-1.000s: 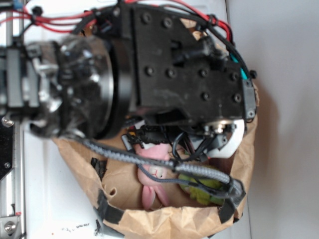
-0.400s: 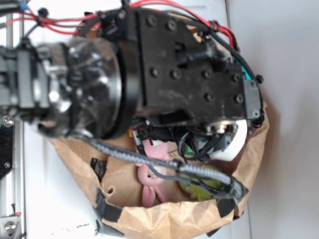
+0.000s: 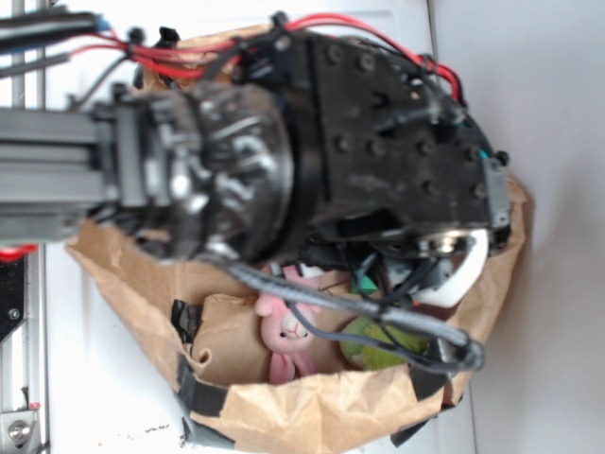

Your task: Grab the green block.

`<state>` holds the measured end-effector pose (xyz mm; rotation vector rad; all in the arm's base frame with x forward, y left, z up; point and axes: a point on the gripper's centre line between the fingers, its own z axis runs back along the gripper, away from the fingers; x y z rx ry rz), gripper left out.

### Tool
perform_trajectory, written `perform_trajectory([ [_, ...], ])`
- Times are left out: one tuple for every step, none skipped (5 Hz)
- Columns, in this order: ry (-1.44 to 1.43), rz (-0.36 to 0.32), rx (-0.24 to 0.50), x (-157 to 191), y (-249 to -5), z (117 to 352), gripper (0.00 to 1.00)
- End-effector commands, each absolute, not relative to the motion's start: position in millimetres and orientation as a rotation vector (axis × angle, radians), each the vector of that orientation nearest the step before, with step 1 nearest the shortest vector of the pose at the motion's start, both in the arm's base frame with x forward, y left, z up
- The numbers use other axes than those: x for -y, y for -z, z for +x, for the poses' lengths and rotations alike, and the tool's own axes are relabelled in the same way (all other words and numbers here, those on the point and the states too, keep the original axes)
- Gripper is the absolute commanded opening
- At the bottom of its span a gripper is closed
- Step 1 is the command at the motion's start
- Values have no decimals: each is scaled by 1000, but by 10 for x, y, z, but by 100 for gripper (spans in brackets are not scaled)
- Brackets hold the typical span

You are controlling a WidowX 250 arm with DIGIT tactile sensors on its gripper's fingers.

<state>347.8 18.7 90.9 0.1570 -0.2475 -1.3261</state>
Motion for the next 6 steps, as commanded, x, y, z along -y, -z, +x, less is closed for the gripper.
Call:
perform_trajectory([
  [1354,187,304,-115,-1011,3367,100],
  [1372,159,303,-90,-990,3358,100],
  [1378,167,316,-99,-981,3383,100],
  [1377,166,330,-93,-985,3384,100],
  [1369,176,341,-93,-982,3387,100],
  [1369,176,341,-93,-982,3387,100],
])
